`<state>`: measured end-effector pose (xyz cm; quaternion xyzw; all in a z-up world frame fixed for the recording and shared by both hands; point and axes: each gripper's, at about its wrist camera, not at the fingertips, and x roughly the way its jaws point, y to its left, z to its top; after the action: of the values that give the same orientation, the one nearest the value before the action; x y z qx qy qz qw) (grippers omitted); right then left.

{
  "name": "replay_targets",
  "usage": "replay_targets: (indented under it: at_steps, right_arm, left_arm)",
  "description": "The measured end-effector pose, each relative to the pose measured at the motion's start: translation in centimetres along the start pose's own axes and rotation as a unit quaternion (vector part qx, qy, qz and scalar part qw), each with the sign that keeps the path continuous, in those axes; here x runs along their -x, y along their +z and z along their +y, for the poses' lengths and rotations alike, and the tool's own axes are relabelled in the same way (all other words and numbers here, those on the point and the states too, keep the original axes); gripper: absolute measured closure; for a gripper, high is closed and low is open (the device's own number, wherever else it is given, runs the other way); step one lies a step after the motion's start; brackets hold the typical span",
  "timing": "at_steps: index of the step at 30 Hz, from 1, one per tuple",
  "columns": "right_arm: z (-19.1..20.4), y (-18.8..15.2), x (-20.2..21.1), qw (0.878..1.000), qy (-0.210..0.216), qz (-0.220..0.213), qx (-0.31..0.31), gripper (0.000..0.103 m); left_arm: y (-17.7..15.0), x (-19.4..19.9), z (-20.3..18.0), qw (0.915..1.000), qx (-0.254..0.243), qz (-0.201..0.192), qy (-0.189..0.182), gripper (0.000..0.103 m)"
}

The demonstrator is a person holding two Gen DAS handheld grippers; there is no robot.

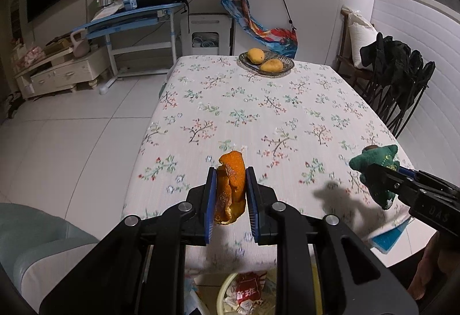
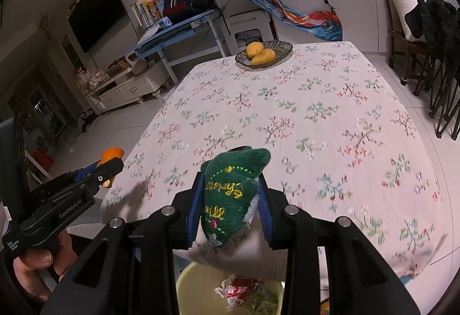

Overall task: Collect trash
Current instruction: 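Carry the pouch and peel with both tools down toward the yellow basin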

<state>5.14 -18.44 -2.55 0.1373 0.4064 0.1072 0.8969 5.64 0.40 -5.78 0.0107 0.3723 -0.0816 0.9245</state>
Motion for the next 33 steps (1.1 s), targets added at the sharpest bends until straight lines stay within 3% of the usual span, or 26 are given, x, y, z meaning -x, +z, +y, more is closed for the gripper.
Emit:
replay_targets:
  at_steps: [22, 33]
  right_arm:
    - [2.0, -6.1, 2.6, 0.999, 0.011, 0.030, -0.001, 0.068]
    - [2.6, -8.6, 2.6, 0.998, 0.018, 0.067, -0.009, 0.068]
  left_arm:
    - [-4.9, 4.4, -0.9, 0.9998, -0.014, 0.005, -0.011, 0.084]
    - [-6.9, 5.2, -2.4, 0.9991, -0.033, 0.015, -0.024, 0.084]
